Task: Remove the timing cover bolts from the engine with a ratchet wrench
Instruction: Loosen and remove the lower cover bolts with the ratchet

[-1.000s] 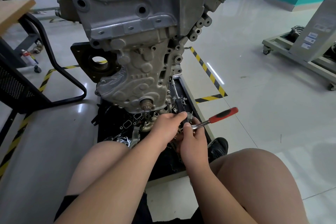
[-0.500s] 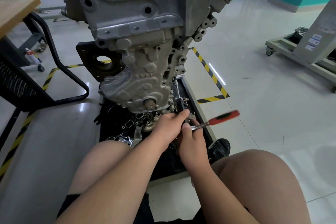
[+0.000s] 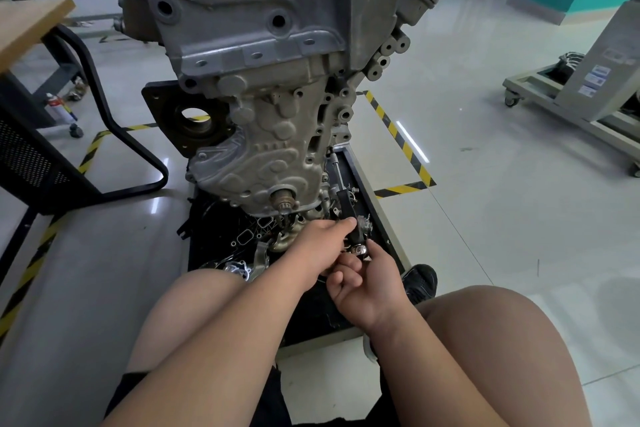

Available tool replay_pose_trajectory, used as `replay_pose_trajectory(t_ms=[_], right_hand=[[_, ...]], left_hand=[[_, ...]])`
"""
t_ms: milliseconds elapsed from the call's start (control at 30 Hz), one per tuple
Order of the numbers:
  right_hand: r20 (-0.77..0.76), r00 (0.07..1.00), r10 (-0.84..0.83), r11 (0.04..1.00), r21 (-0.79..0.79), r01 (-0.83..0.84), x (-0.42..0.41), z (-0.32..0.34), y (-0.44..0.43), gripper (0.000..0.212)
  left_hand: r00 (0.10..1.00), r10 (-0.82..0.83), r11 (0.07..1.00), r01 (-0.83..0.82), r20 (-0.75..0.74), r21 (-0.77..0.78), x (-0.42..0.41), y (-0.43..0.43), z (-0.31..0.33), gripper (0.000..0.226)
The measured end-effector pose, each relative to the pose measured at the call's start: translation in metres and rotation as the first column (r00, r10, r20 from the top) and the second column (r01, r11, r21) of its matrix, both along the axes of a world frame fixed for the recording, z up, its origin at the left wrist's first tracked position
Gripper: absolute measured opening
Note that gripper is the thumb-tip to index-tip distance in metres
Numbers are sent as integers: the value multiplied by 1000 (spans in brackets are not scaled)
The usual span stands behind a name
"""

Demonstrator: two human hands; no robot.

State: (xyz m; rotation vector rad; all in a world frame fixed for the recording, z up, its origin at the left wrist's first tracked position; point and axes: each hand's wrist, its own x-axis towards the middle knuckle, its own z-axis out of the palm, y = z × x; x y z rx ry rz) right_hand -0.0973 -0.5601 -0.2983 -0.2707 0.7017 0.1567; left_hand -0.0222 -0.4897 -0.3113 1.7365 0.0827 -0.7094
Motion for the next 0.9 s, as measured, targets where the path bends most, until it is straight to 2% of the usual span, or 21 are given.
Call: replay_pose_trajectory(t_ms=[100,167,300,400,533,600,667,767,833,900], right_hand=[[14,1000,-8,998,63,7,0,2,0,51],[19,1000,-1,1000,30,0,-1,2,0,50],[20,1000,5,983,-184,-1,-1,0,3,44],[14,1000,-22,924,-381,26,-2,-4,5,36],[65,997,-32,833,-550,63,-2,-6,7,16],[87,995,-47,777,-623,91,-3,-6,7,24],[73,997,-13,651,-756,64,-5,-7,8,35],[34,998,61,357,-934,10,-10,-11,9,51],[20,992,124,163,-987,0,-13,-10,10,54],[-66,979,194,-41,-997,-59,-14,-10,10,59]], left_hand=[[1000,10,1000,-10,7,-5,-1,1,1,27],[1000,6,1000,-6,7,-17,-2,1,2,27],[1000,-6,998,4,-27,-60,-5,1,3,30],[1000,-8,999,8,4,-33,-5,1,2,32],[999,-7,999,9,45,-40,-5,-1,0,32],[999,9,998,-6,49,-60,-4,-3,0,32],[998,10,999,-7,69,-43,-3,-3,0,30],[996,0,1000,2,94,-23,-2,-2,1,28],[994,0,1000,3,106,-26,-3,-2,3,28],[993,11,1000,-8,117,-30,-4,-2,5,32]])
